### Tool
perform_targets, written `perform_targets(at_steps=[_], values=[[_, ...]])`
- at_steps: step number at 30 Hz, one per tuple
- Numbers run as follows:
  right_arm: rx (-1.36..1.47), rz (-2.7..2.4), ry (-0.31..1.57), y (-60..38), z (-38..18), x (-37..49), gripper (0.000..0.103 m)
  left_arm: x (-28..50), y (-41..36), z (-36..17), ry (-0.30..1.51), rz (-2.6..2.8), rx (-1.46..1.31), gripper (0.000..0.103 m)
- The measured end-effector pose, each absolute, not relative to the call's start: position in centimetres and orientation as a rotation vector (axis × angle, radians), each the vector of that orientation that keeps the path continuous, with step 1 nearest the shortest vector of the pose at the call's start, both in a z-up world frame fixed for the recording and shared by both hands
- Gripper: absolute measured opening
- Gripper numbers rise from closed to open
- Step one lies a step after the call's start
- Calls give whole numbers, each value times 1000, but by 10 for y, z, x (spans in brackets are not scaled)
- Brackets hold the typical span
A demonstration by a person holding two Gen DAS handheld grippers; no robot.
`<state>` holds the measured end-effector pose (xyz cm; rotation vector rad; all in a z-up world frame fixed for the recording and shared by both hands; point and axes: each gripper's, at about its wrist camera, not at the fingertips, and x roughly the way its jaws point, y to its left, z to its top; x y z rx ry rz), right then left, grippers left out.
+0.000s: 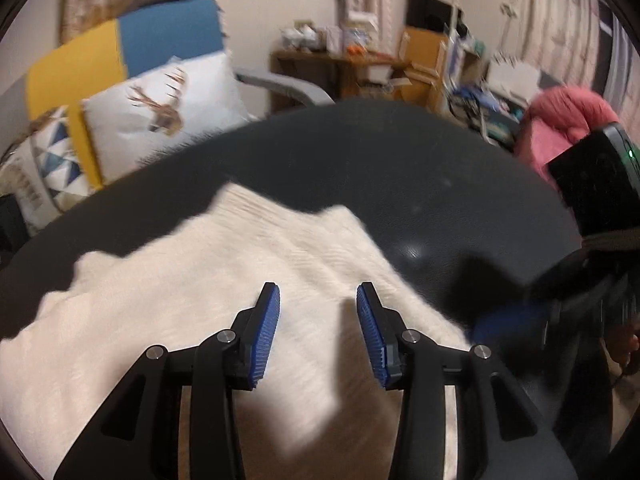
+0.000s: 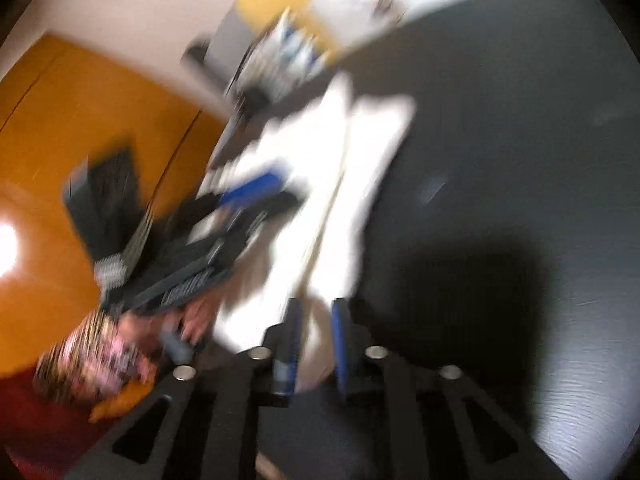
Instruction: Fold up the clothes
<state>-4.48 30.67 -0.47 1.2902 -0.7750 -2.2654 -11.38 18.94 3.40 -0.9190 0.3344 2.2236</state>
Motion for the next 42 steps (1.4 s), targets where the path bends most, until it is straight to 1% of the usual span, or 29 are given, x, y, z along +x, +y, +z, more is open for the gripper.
perform_targets(at_steps=[3, 7, 10, 11, 12, 13, 15, 16, 18, 19, 22, 23, 24, 29, 32, 33, 34, 36, 39, 42], values=[[1302, -2367, -641, 290, -4, -57, 19, -117, 159, 39, 262, 2322, -923, 43], [1311, -2495, -453, 267, -3, -73, 9, -127, 132, 34, 229, 2446, -987, 43], [1312, -2584, -305, 251, -2, -85, 6, -134, 120, 27, 194, 2481, -1050, 43], [1312, -2612, -254, 245, -2, -89, 6, -132, 119, 27, 199, 2491, -1042, 43], [1310, -2640, -202, 239, -1, -93, 1, -130, 118, 28, 206, 2501, -1031, 43], [1309, -2667, -150, 234, -1, -97, 0, -128, 118, 29, 220, 2506, -1015, 43], [1338, -2724, -96, 244, -9, -93, 0, -124, 119, 31, 262, 2515, -976, 43], [1339, -2733, -127, 247, -12, -92, 0, -125, 121, 29, 289, 2521, -971, 43], [1318, -2728, -238, 253, -19, -87, 0, -128, 120, 19, 303, 2504, -1006, 53], [1303, -2720, -302, 259, -19, -83, 0, -130, 119, 13, 308, 2494, -1024, 53], [1250, -2681, -514, 278, -17, -81, 0, -135, 112, 12, 239, 2468, -1042, 54], [1207, -2685, -533, 281, -11, -79, 2, -135, 111, 12, 225, 2463, -1044, 55], [1151, -2700, -525, 282, -2, -77, 6, -136, 110, 11, 218, 2461, -1044, 55], [1161, -2764, -217, 259, 14, -112, 6, -133, 114, 9, 240, 2468, -1036, 56], [1292, -2748, -75, 241, -1, -141, 6, -133, 113, 9, 235, 2468, -1033, 56], [1321, -2760, -24, 239, -5, -144, 5, -133, 113, 9, 230, 2466, -1034, 56], [1349, -2777, 29, 239, -8, -144, 0, -134, 112, 9, 224, 2464, -1034, 56], [1377, -2825, 10, 246, -11, -142, 0, -135, 111, 8, 212, 2458, -1036, 56], [1384, -2887, -87, 258, -18, -138, 0, -135, 110, 7, 204, 2453, -1039, 57], [1372, -2931, -61, 254, -21, -134, 0, -136, 110, 7, 206, 2452, -1037, 57]])
